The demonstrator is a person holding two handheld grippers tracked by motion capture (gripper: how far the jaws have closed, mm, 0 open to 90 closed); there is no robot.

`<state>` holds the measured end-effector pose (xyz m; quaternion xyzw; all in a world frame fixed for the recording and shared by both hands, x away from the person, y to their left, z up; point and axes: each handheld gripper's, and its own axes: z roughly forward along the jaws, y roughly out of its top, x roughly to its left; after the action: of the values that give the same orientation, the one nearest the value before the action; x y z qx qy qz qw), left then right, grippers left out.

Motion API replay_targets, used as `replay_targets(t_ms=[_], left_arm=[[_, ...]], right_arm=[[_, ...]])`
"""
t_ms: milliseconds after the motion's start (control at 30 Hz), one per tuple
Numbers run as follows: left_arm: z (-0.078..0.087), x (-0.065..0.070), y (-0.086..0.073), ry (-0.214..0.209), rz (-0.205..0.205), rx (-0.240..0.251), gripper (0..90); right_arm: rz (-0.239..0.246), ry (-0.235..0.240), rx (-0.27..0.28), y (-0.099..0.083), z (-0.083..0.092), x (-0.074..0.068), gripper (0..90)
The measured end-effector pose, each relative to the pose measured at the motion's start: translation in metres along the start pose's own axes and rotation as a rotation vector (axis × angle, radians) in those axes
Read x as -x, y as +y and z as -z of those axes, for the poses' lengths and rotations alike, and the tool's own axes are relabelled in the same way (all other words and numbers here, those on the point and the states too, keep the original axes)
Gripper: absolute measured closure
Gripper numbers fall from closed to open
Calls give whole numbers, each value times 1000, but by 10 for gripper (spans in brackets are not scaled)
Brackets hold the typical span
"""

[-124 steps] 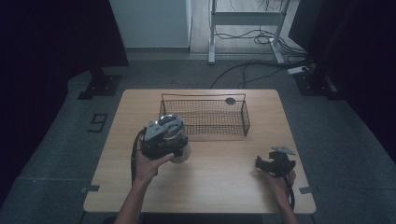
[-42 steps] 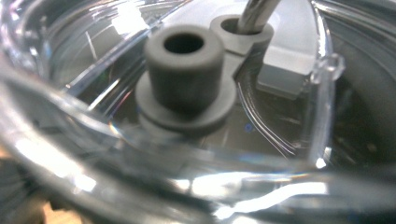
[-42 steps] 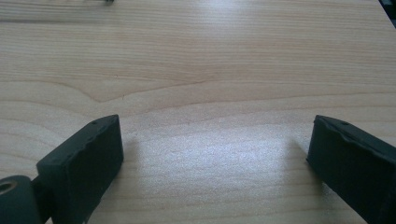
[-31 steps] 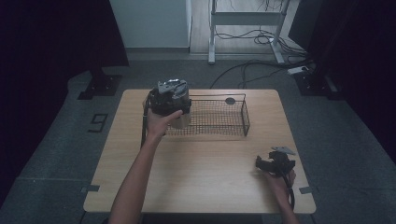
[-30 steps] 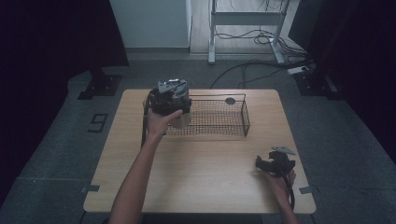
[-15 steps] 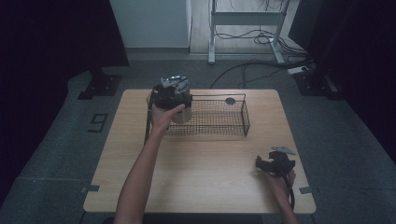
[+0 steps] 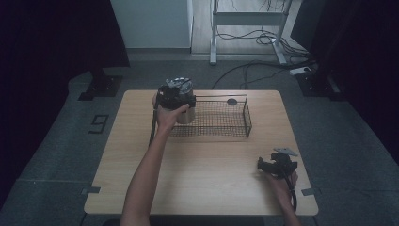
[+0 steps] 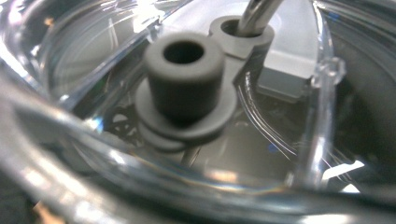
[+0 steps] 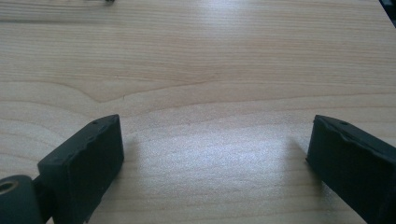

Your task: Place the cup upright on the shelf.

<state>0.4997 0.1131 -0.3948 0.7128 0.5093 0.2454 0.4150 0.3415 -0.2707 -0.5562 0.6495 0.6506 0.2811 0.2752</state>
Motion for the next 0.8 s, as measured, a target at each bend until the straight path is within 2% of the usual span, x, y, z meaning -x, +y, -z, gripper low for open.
replay_targets(t_ms=[33,133,233,433,567,800], left_arm=[[-3,-1,-1,14,3,-1,37],[-6,-3,-2,20,2,-9,37],[-13,-7,-5,31,18,-23,36],[-24,-6,-11,41,8,-42,36],[-32,-5,-17,39,11,-53,37],[-42,-6,-27,62,21,-61,37]], right_arm=[[1,0,0,0,0,0,34],[0,0,1,0,0,0,35],[0,0,2,0,0,0,35],[1,1,2,0,0,0,35],[1,1,2,0,0,0,35],[1,1,2,0,0,0,35]])
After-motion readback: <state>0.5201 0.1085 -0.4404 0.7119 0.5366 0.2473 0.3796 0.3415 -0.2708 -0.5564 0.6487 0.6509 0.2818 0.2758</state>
